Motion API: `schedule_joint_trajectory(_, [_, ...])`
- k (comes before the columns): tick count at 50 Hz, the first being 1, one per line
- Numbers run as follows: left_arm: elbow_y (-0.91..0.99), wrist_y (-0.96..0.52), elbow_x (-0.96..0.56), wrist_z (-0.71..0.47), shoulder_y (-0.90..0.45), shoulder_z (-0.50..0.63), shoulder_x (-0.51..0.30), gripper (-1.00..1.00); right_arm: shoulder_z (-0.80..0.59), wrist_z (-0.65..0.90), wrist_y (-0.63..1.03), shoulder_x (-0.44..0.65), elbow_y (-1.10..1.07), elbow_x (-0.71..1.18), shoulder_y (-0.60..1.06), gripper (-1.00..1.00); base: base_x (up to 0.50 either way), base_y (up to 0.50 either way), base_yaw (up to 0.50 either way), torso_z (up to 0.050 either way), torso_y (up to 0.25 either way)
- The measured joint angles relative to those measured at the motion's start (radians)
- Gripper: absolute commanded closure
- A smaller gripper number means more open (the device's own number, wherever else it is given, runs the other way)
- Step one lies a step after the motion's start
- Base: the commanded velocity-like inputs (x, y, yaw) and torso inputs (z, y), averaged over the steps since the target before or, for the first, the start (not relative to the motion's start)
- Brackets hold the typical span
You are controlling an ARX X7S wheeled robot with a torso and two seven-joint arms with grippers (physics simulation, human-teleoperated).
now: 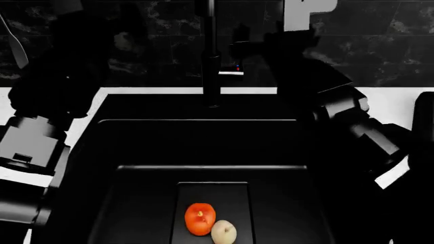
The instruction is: Pick up the fruits and vegetables and place them in the sink. Turn on the sink faucet to wash them. Then turn the sink off and put them in the tray.
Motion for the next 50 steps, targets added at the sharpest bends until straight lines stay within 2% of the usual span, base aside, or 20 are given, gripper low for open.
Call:
schedule_joint_trajectory(6, [0.027,0.003,0.010,0.002,0.009,0.008,-0.008,-1.00,-0.014,-0.036,-0.079,-0.103,0.182,0.011,-0.009,-1.00,0.00,0.00,0.00,0.000,0.000])
schedule_joint_trajectory(14, [0.080,-0.006,0.014,-0.004,0.023,0.016,-0.030,-1.00,-0.097,-0.041,-0.157,-0.172,0.301,0.068,-0.023,-1.00,0.00,0.00,0.00,0.000,0.000])
schedule_joint_trajectory(26, [0.186,-0.044,0.003,-0.008,0.044,0.024,-0.073,-1.00,-0.210,-0.038,-0.215,-0.211,0.367,0.150,-0.029,-1.00,0.00,0.00,0.00,0.000,-0.237])
schedule_joint_trajectory(34, [0.251,-0.081,-0.006,-0.012,0.053,0.034,-0.101,-1.00,-0.238,-0.036,-0.239,-0.220,0.377,0.165,-0.025,-1.00,0.00,0.00,0.00,0.000,-0.248])
schedule_joint_trajectory(41, [0.303,-0.107,-0.022,-0.028,0.070,0.031,-0.124,-1.00,-0.255,-0.033,-0.255,-0.224,0.382,0.192,-0.018,-1.00,0.00,0.00,0.00,0.000,0.000])
schedule_joint_trajectory(46, [0.341,-0.122,-0.032,-0.040,0.085,0.029,-0.142,-1.00,-0.256,-0.040,-0.274,-0.226,0.395,0.289,-0.019,-1.00,0.00,0.00,0.00,0.000,0.000])
schedule_joint_trajectory(50, [0.368,-0.133,-0.038,-0.050,0.095,0.028,-0.154,-1.00,-0.300,-0.052,-0.317,-0.228,0.398,0.465,-0.024,-1.00,0.00,0.00,0.00,0.000,0.000])
